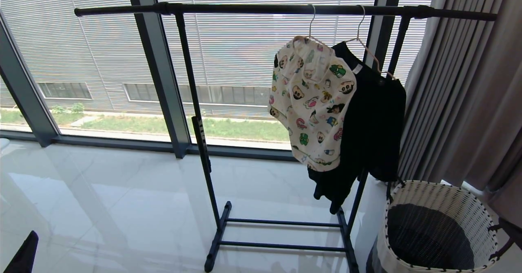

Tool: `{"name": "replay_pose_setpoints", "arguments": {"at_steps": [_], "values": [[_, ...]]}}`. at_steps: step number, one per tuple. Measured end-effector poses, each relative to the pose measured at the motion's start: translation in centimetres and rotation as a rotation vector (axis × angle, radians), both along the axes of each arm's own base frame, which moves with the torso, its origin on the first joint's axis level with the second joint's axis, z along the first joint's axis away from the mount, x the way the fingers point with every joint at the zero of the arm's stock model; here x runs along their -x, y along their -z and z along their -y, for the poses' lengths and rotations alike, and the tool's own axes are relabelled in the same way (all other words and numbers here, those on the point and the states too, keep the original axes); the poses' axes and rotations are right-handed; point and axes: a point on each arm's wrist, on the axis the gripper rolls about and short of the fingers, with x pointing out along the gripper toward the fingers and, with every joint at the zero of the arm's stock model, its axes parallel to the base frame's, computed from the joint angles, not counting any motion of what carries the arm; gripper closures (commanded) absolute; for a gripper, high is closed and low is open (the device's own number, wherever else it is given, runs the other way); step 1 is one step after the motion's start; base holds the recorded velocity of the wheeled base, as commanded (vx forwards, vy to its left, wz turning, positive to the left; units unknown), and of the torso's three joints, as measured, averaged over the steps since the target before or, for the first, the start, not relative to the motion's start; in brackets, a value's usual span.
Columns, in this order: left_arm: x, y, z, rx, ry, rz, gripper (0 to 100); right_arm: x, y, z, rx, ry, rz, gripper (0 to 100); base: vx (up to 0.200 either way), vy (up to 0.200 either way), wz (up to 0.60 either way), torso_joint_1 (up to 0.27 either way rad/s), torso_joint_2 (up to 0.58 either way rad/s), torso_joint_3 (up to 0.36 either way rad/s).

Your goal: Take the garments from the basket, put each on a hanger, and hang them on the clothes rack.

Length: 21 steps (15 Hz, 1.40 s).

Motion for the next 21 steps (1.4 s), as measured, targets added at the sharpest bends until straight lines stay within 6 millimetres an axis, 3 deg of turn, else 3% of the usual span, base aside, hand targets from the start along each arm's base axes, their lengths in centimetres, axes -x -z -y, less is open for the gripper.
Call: {"name": "replay_pose_setpoints", "arguments": {"at_steps": [3,6,13,16,19,21], "values": [[3.8,2.7,-0.2,-0.056,-0.056,-0.029,0,2.0,1.1,0.1,-0.023,0.008,0.039,0,0.0,0.0,0.0,-0.092,0.25,0.167],[5.5,4.2,-0.5,-0.08,-0.163,0.002,0,4.1,2.1,0.2,-0.076,0.026,0.108,0,0.0,0.0,0.0,-0.011,0.04,0.029],[6.2,4.4,-0.6,-0.074,-0.167,0.071,0,9.6,7.4,0.5,-0.123,0.013,0.304,0,0.0,0.0,0.0,0.0,0.0,0.0],[6.1,4.4,-0.5,-0.056,-0.133,0.084,0,10.0,8.5,0.6,-0.138,-0.001,0.306,0,0.0,0.0,0.0,0.0,0.0,0.0],[6.0,4.4,-0.1,-0.055,0.065,0.095,0,10.1,8.7,0.6,-0.162,-0.004,0.32,0,0.0,0.0,0.0,0.0,0.0,0.0],[5.9,4.5,-0.1,0.016,0.093,0.113,0,10.1,8.7,0.4,-0.162,-0.06,0.318,0,0.0,0.0,0.0,0.0,0.0,0.0]]}}
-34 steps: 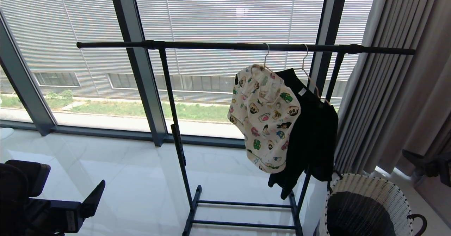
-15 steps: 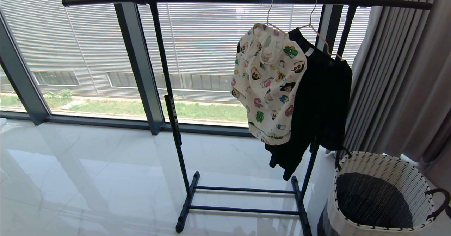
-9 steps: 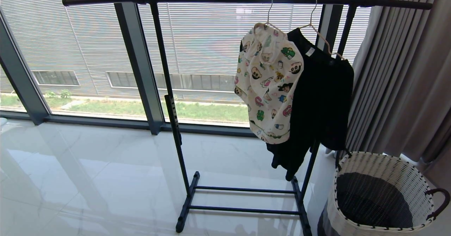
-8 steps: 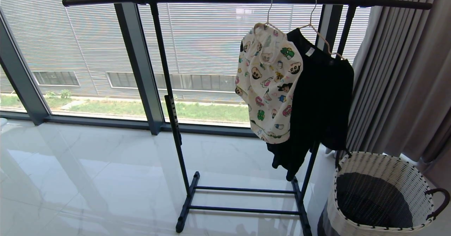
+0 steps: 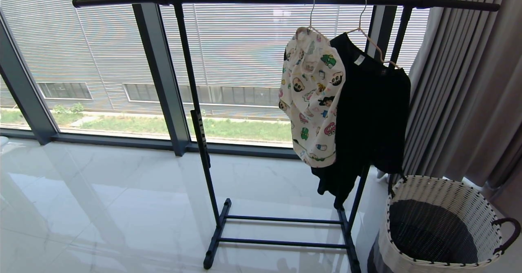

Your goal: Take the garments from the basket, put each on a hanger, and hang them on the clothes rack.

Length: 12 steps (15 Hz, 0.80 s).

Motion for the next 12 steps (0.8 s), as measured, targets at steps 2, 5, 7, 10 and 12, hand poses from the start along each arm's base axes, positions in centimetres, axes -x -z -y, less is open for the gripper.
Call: {"name": "replay_pose_setpoints", "arguments": {"at_steps": [2,5,7,10,12], "values": [[-0.09,0.12,0.41,0.091,0.196,0.01,0,0.02,0.05,-0.11,-0.018,-0.048,0.0,0,0.0,0.0,0.0,0.0,0.0,0.0],[-0.11,0.79,0.93,0.105,0.423,-0.065,0,0.1,0.58,-0.27,-0.124,-0.097,-0.048,0,0.0,0.0,0.0,0.0,0.0,0.0],[-0.11,0.85,0.93,0.141,0.423,-0.068,0,0.35,0.8,-0.38,-0.148,-0.09,-0.036,0,0.0,0.0,0.0,0.0,0.0,0.0],[-0.12,0.81,0.91,0.162,0.412,-0.061,0,0.65,0.9,-0.45,-0.132,-0.081,-0.001,0,0.0,0.0,0.0,0.0,0.0,0.0],[-0.12,0.84,0.9,0.165,0.412,-0.064,0,0.71,0.94,-0.47,-0.099,-0.085,0.006,0,0.0,0.0,0.0,0.0,0.0,0.0]]}}
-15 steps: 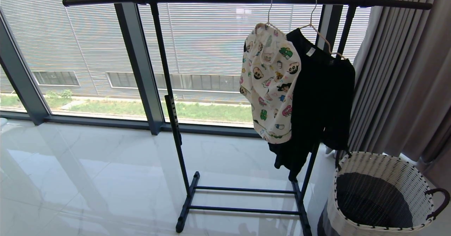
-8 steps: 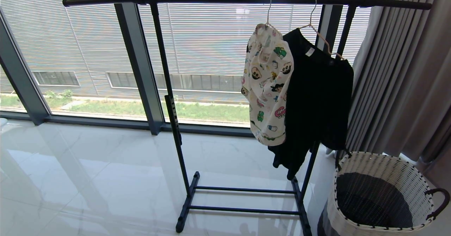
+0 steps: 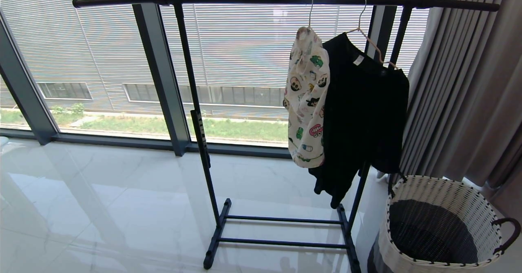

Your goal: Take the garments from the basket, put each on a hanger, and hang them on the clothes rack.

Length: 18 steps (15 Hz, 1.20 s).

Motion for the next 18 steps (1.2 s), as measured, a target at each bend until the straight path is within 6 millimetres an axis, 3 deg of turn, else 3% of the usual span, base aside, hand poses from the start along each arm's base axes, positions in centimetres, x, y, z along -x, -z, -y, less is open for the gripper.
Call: {"name": "replay_pose_setpoints", "arguments": {"at_steps": [18], "values": [[0.0,0.02,0.0,0.021,0.002,-0.004,0,0.03,0.01,0.0,-0.024,0.001,0.003,0,0.0,0.0,0.0,0.0,0.0,0.0]]}}
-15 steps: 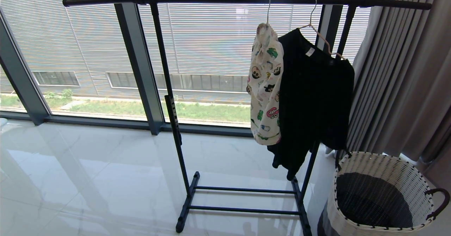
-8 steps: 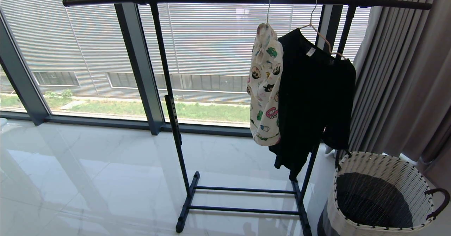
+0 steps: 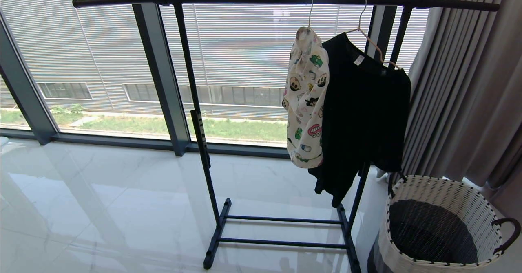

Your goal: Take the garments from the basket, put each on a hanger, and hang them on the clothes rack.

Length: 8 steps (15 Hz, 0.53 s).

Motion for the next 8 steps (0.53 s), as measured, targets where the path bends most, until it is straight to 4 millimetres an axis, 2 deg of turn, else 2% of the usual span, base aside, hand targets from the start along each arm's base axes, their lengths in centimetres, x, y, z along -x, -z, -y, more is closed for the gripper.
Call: {"name": "replay_pose_setpoints", "arguments": {"at_steps": [8], "values": [[0.0,0.0,0.0,0.0,0.0,0.0,0,0.0,0.0,0.0,0.0,0.0,0.0,0,0.0,0.0,0.0,0.0,0.0,0.0]]}}
